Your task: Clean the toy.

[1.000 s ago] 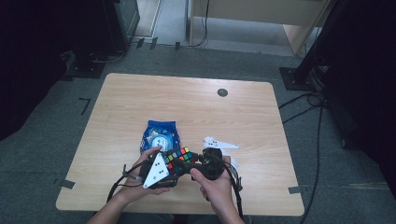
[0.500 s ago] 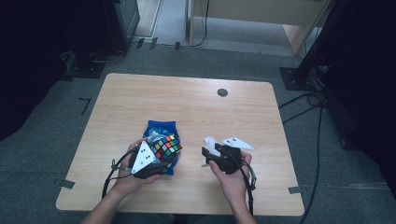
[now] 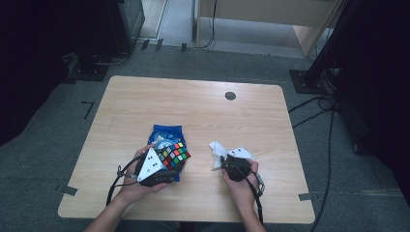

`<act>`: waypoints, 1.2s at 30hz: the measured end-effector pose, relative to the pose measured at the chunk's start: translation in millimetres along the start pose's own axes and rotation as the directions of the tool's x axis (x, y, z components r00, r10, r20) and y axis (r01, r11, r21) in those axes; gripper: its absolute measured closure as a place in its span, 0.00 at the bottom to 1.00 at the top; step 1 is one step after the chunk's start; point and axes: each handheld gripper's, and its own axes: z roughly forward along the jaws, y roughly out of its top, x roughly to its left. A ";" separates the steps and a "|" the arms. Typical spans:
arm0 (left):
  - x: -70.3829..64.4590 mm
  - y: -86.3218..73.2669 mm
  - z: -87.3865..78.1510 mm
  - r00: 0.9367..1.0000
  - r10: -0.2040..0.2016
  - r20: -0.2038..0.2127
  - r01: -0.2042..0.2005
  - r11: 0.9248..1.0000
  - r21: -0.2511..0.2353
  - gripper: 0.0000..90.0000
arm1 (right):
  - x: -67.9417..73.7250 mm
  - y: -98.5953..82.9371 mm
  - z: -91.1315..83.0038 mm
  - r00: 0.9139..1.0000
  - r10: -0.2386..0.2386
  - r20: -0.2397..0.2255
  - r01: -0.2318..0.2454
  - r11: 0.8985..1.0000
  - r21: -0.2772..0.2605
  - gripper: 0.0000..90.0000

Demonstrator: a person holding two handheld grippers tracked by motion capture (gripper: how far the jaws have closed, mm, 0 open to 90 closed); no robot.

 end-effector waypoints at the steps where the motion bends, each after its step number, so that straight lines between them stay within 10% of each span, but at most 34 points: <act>1: -0.6 0.2 0.1 1.000 0.003 0.003 -0.003 1.000 0.002 0.37 | -3.0 0.5 -0.2 1.000 0.003 -0.008 -0.003 1.000 0.004 0.93; 5: -2.5 -1.4 2.4 1.000 0.004 0.014 -0.004 1.000 0.011 0.37 | -13.7 2.3 -2.7 0.983 0.123 -0.137 -0.123 0.992 0.009 0.98; 9: -1.6 -3.5 4.6 1.000 -0.009 0.020 0.008 1.000 0.019 0.37 | 1.3 16.3 -26.5 0.953 0.106 -0.285 -0.141 0.984 -0.108 0.98; 16: -8.4 -4.0 8.3 0.999 0.005 0.043 -0.006 1.000 0.026 0.37 | 48.1 41.5 -70.6 0.862 -0.004 -0.506 -0.140 0.959 -0.246 0.98; 23: -16.0 -3.5 9.6 0.997 0.027 0.071 -0.028 0.999 0.024 0.37 | 75.4 47.4 -79.0 0.780 -0.005 -0.626 -0.162 0.964 -0.209 0.98; 27: -17.5 -1.0 5.6 0.996 0.041 0.081 -0.041 0.999 -0.002 0.38 | 78.2 49.1 -83.2 0.794 -0.041 -0.606 -0.134 0.962 -0.240 0.97; 29: -18.5 1.0 1.8 0.994 0.051 0.098 -0.049 0.998 -0.029 0.38 | 70.4 48.5 -78.2 0.817 -0.002 -0.576 -0.157 0.961 -0.227 0.97; 33: -15.9 4.6 -1.1 0.995 0.027 0.100 -0.022 0.998 -0.053 0.38 | 53.6 44.5 -70.3 0.832 0.088 -0.548 -0.218 0.960 -0.177 0.97; 36: -11.9 3.7 -0.5 0.996 0.008 0.088 -0.004 0.999 -0.046 0.38 | 56.4 45.6 -75.2 0.824 0.085 -0.560 -0.218 0.960 -0.175 0.97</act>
